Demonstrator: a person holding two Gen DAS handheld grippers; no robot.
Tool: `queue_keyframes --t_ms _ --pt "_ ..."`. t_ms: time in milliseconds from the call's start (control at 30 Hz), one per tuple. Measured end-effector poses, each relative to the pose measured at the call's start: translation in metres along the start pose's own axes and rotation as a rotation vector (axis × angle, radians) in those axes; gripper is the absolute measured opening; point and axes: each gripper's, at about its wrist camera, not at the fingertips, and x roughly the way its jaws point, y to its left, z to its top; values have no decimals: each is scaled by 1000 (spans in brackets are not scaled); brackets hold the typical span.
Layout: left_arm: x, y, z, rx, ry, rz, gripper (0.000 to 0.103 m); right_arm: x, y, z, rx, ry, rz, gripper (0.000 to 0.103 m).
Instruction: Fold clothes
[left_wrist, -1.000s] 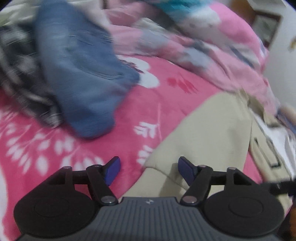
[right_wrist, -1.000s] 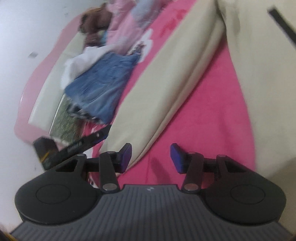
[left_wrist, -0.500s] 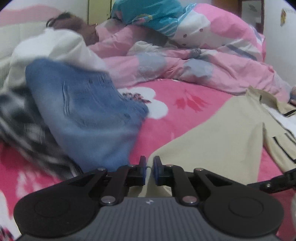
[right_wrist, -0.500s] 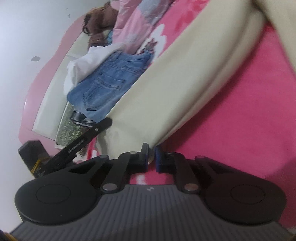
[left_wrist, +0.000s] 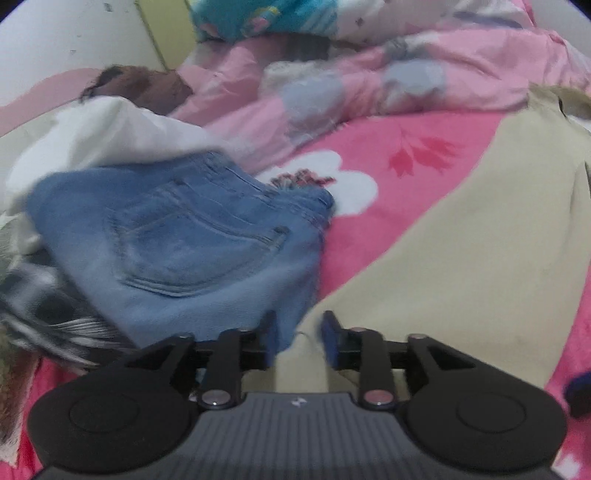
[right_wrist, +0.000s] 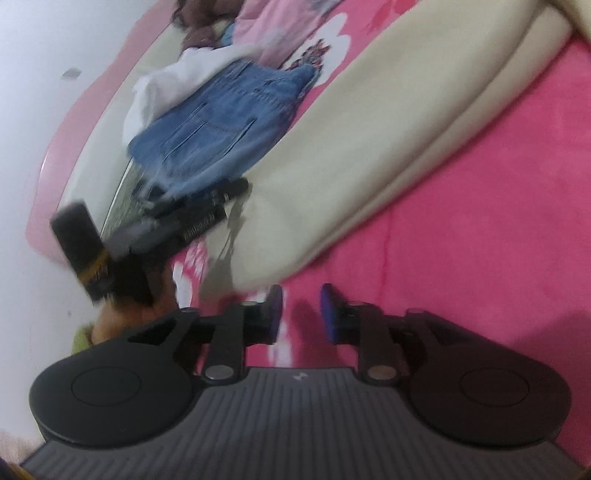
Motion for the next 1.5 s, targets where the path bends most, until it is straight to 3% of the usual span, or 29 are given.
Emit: queue_keyframes --t_ms 67,200,300,433,467,567,700,933,1000,1067,1100,1200,1400,1500 --pt "-15 4 4 -42 -37 27 40 -21 -4 1 -19 -46 -20 27" --pt "-30 -5 19 -125 -84 -68 39 -63 -11 3 -57 -138 -59 28" --pt "-19 -31 27 -134 -61 -182 39 -94 -17 5 -86 -206 -89 28" --pt "8 -62 3 -155 37 -198 38 -136 -24 7 -124 -298 -129 28" --pt "16 -69 -3 -161 62 -201 38 -145 -34 9 -128 -316 -164 28" --pt "3 -71 -10 -138 31 -165 40 -168 -64 14 -140 -369 -276 28" --pt "10 -77 25 -184 50 -212 38 -200 -105 21 -156 -438 -425 27" --pt "53 -114 96 -251 59 -337 38 -198 -138 11 -182 -479 -402 23" --pt "80 -133 108 -247 79 -342 38 -195 -137 11 -183 -481 -392 23" --pt "110 -147 103 -202 108 -266 37 -198 -142 12 -159 -488 -363 23" --pt "115 -148 98 -210 83 -260 38 -200 -145 12 -142 -491 -346 23" --pt "111 -144 108 -236 104 -258 37 -204 -146 11 -122 -491 -324 22" --pt "101 -161 152 -191 42 -296 42 -204 -147 11 -116 -488 -314 23" --pt "135 -183 149 -171 136 -283 45 -205 -148 10 -112 -489 -308 23"
